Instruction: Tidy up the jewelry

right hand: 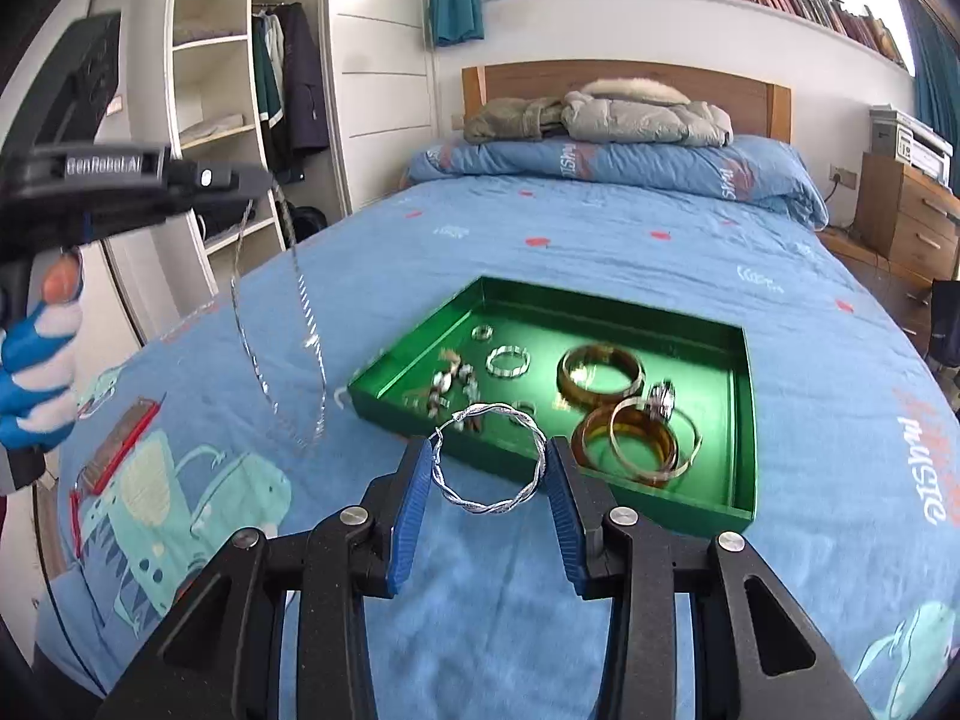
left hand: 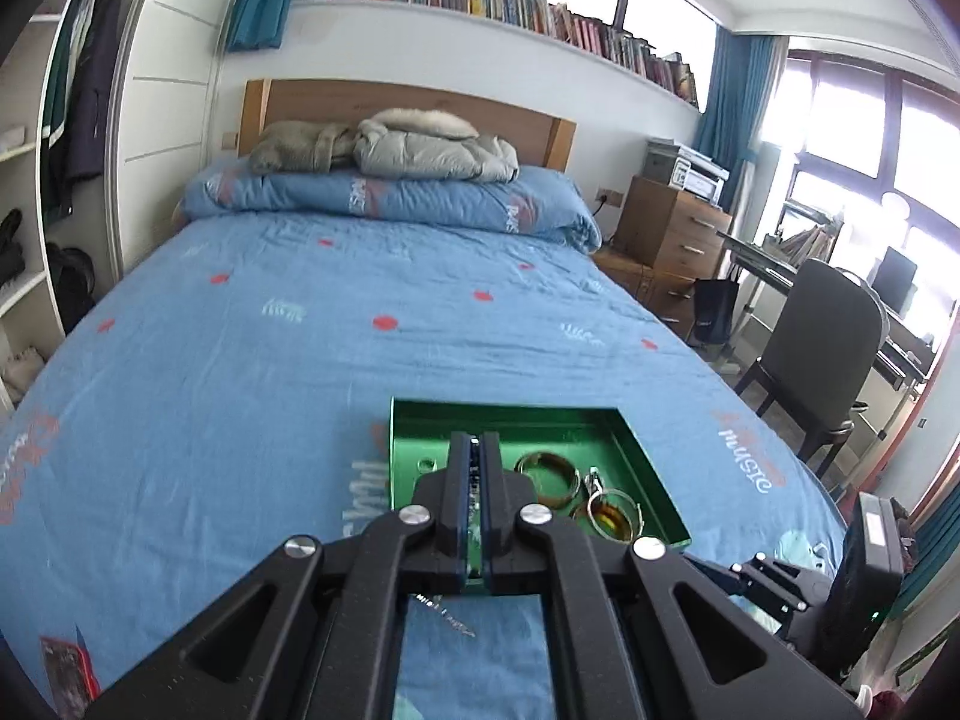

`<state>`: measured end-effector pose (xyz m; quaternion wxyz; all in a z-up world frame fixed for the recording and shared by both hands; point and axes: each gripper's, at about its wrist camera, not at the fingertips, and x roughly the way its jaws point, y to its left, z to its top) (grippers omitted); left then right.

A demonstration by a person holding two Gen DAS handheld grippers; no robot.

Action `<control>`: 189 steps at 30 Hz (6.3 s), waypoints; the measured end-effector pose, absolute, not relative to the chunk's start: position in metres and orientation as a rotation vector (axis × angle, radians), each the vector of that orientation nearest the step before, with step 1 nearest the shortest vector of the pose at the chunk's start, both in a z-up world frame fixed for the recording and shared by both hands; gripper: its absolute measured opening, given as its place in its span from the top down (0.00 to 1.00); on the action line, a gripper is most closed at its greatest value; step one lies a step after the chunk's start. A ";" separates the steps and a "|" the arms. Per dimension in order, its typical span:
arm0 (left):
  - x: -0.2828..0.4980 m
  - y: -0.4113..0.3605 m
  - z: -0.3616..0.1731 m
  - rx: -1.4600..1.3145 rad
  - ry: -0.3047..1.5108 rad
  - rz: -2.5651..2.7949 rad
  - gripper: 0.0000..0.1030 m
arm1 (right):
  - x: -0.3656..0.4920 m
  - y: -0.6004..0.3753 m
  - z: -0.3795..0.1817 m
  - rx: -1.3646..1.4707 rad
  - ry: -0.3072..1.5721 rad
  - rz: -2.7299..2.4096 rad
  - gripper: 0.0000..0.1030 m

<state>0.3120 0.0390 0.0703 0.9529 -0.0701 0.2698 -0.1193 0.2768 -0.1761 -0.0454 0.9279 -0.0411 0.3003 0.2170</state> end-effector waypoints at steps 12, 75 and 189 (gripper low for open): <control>0.419 0.007 0.025 -0.095 0.658 -0.208 0.98 | 0.357 -0.166 -0.050 -0.030 0.633 0.409 0.62; 0.270 0.023 -0.078 0.111 0.604 -0.152 0.54 | 0.267 -0.161 -0.093 -0.041 0.763 -0.068 0.18; 0.057 -0.041 0.006 0.095 0.590 0.014 0.41 | 0.075 -0.258 -0.030 0.018 0.581 0.009 0.00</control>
